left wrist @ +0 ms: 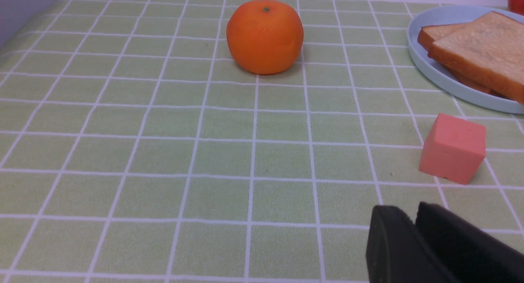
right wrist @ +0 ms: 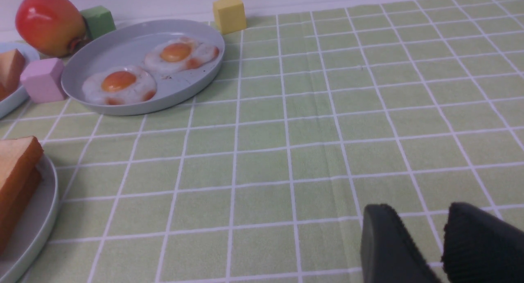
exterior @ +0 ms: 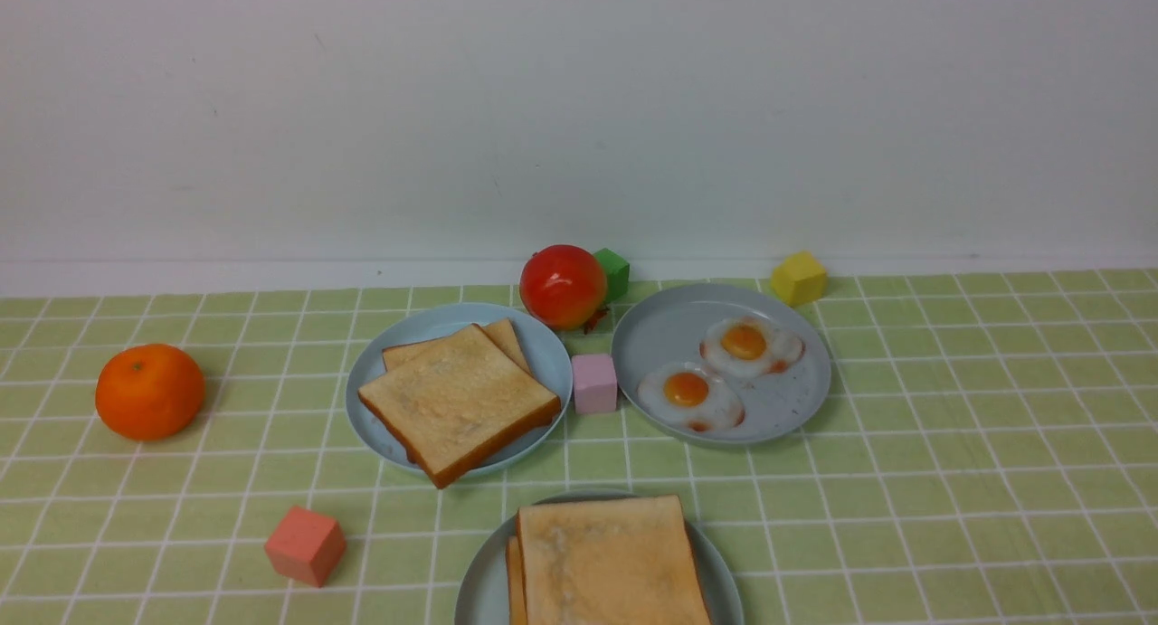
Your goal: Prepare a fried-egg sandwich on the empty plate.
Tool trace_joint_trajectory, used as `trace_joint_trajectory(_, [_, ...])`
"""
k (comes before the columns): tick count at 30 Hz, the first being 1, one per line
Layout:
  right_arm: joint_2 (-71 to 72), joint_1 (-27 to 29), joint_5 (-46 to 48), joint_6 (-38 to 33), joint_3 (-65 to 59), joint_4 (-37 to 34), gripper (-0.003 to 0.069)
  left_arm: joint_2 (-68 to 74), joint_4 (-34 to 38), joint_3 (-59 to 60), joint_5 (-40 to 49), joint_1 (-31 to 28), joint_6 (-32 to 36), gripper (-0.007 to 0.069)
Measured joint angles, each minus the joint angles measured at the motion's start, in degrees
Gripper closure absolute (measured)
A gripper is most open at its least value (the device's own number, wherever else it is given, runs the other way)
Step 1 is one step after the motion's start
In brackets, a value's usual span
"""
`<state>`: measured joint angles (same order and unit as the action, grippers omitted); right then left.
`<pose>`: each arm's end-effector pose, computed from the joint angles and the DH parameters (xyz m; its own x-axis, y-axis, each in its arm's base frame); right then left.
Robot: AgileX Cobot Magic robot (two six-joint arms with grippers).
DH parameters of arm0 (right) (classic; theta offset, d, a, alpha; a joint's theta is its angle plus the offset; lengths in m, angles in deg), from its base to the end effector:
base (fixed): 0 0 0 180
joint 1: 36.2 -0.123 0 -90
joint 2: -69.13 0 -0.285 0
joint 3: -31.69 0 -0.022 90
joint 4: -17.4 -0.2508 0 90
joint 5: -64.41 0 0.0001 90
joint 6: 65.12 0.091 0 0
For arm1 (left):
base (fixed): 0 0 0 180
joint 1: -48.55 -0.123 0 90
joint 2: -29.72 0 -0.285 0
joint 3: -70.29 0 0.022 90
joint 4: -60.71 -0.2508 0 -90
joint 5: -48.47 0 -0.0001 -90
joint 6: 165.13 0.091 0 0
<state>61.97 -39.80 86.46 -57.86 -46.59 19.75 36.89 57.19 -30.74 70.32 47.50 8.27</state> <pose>0.0522 0.0019 0.1730 -0.3028 0.0697 -0.9505 -0.0214 0.9966 0.0799 0.0524 0.0030 0.1693 -0.3053 -0.0637 -0.9501 -0.0579 0.9972 -0.0483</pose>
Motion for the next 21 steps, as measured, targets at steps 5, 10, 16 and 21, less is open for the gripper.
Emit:
trace_joint_trajectory(5, [0.00,0.00,0.00,0.00,0.00,0.00,0.0421,0.00,0.00,0.00,0.00,0.00,0.00,0.0515])
trace_joint_trajectory(10, [0.00,0.00,0.00,0.00,0.00,0.00,0.0421,0.00,0.00,0.00,0.00,0.00,0.00,0.0512])
trace_joint_trajectory(16, [0.00,0.00,0.00,0.00,0.00,0.00,0.0421,0.00,0.00,0.00,0.00,0.00,0.00,0.0512])
trace_joint_trajectory(21, [0.00,0.00,0.00,0.00,0.00,0.00,0.0421,0.00,0.00,0.00,0.00,0.00,0.00,0.0508])
